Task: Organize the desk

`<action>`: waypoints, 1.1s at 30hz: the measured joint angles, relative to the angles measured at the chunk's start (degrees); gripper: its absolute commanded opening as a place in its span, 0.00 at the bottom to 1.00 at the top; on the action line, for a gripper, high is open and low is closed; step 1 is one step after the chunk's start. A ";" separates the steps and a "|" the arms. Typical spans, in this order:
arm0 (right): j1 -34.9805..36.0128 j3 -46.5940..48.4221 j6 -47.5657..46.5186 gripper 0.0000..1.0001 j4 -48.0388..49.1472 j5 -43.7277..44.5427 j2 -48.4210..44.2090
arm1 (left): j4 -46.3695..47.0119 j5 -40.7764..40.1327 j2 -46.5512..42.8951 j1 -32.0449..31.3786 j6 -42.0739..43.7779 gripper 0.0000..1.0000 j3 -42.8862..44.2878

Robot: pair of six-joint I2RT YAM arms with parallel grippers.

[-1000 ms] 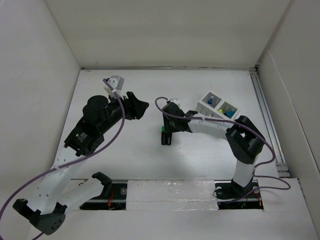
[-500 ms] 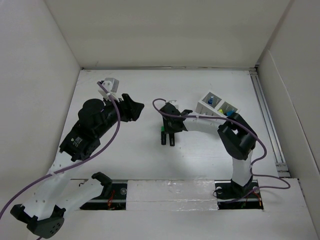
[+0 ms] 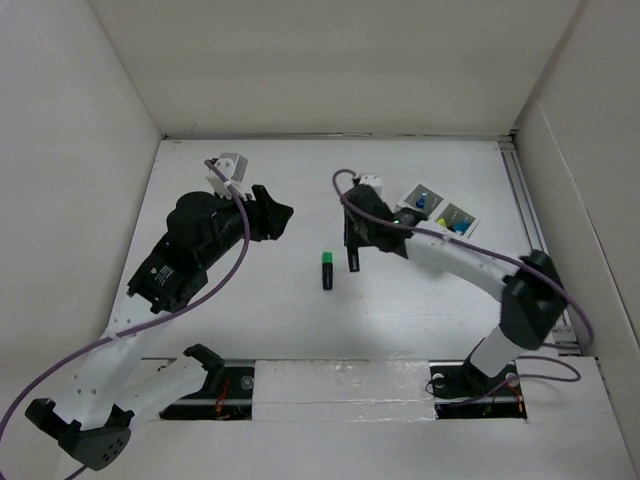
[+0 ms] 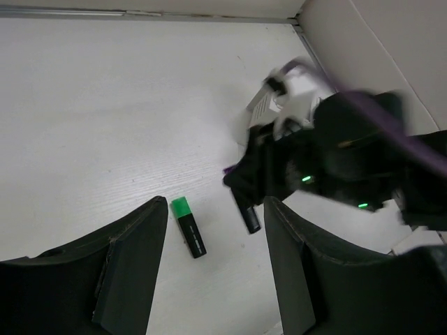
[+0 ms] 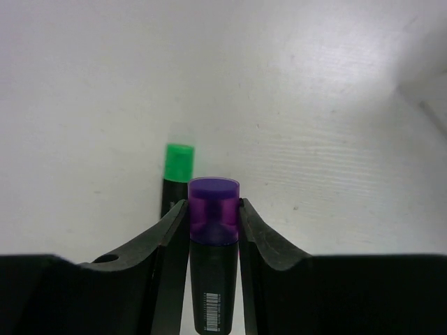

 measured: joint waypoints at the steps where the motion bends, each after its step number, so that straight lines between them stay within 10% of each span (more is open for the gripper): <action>1: -0.57 0.02 -0.22 0.03 0.07 0.09 -3.78 | 0.11 0.28 0.44 0.00 -0.02 0.53 0.00; 10: -23.76 -1.33 -2.73 0.04 3.80 2.58 -30.36 | 1.77 2.95 1.73 0.00 -0.94 0.53 0.00; 17: -38.16 -7.63 -3.76 0.06 8.22 6.12 -29.09 | 2.16 3.43 1.66 0.00 -1.33 0.53 0.00; 33: -37.13 -10.82 -3.76 0.10 12.61 17.75 -18.23 | 1.53 4.13 -0.83 0.00 -1.49 0.54 -1.29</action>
